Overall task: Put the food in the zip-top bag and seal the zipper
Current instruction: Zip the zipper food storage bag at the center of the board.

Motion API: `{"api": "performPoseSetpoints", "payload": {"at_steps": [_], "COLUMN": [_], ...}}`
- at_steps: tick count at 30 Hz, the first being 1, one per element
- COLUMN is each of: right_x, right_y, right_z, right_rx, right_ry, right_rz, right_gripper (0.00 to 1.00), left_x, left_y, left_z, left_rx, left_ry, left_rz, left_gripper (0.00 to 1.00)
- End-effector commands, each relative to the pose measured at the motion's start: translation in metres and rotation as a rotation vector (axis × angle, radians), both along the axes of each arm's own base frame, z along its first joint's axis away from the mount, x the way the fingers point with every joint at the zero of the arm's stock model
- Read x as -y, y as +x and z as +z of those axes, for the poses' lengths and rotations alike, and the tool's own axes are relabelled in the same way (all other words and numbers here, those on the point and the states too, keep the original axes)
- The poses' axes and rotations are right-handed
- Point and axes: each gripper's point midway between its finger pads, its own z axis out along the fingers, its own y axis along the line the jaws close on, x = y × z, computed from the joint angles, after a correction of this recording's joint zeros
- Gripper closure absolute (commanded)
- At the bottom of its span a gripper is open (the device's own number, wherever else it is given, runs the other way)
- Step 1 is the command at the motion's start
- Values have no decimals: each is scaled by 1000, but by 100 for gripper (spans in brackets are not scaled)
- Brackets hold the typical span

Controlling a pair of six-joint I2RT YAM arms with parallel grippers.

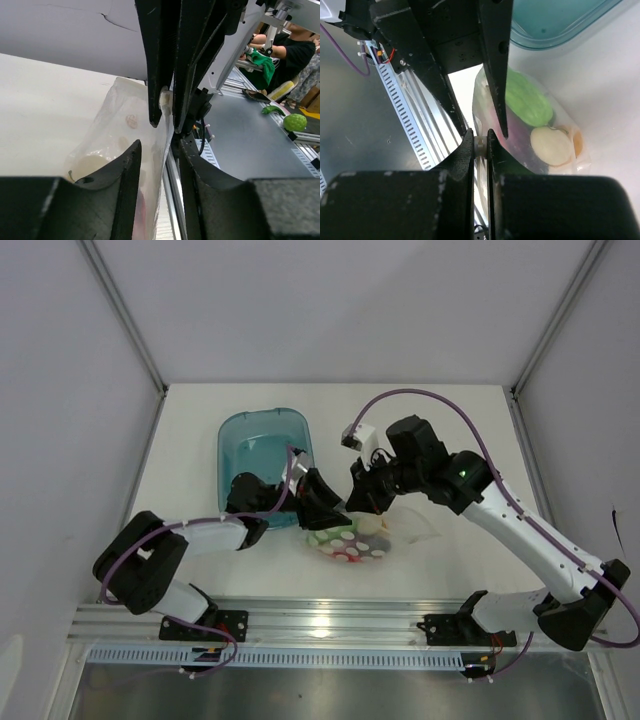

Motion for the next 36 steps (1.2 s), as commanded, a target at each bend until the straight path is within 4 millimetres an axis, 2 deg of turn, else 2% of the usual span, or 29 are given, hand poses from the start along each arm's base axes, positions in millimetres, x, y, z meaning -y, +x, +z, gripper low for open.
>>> {"api": "performPoseSetpoints", "payload": {"at_steps": [1,3,5,8,10,16,17,21,25,28,29,31,32,33,34,35,36], "right_x": [-3,-4,-5,-6,-5,6,7,14,12,9,7,5,4,3,2,1,0], "right_y": [1,2,2,5,6,13,14,16,14,14,14,14,14,13,13,12,11], "right_z": [17,18,20,19,17,-1,-2,-10,-5,1,3,6,8,8,11,12,12], "right_rx": [27,30,33,30,31,42,46,46,42,32,31,29,26,21,22,20,15], "right_ry": [30,33,36,32,21,-58,-68,-90,-48,-26,-19,-8,-2,-1,5,9,12], "right_rz": [22,22,21,18,9,-23,-31,-57,-58,-52,-49,-45,-44,-42,-37,-32,-25], "right_gripper": [100,100,100,100,100,100,100,100,100,100,100,100,100,100,100,100,100], "left_x": [-6,-5,-4,-3,-1,-14,-17,-24,-23,-22,-23,-26,-27,-28,-30,-30,-30], "left_y": [-6,-5,-4,-1,8,22,21,26,15,-1,-7,-12,-13,-13,-15,-12,-10], "left_z": [27,29,28,27,27,44,39,50,52,54,52,52,50,47,51,46,44], "left_rx": [189,197,187,176,140,25,2,8,52,90,99,107,106,105,137,119,122], "left_ry": [-105,-106,-99,-94,-89,-168,-163,-179,-176,-180,-179,-204,-205,-202,-208,-183,-175], "left_rz": [-21,-27,-36,-24,34,197,212,274,212,112,80,72,78,87,99,112,131], "left_gripper": [62,83,99,99,100,100,100,100,100,100,91,60,51,48,25,8,1]}}
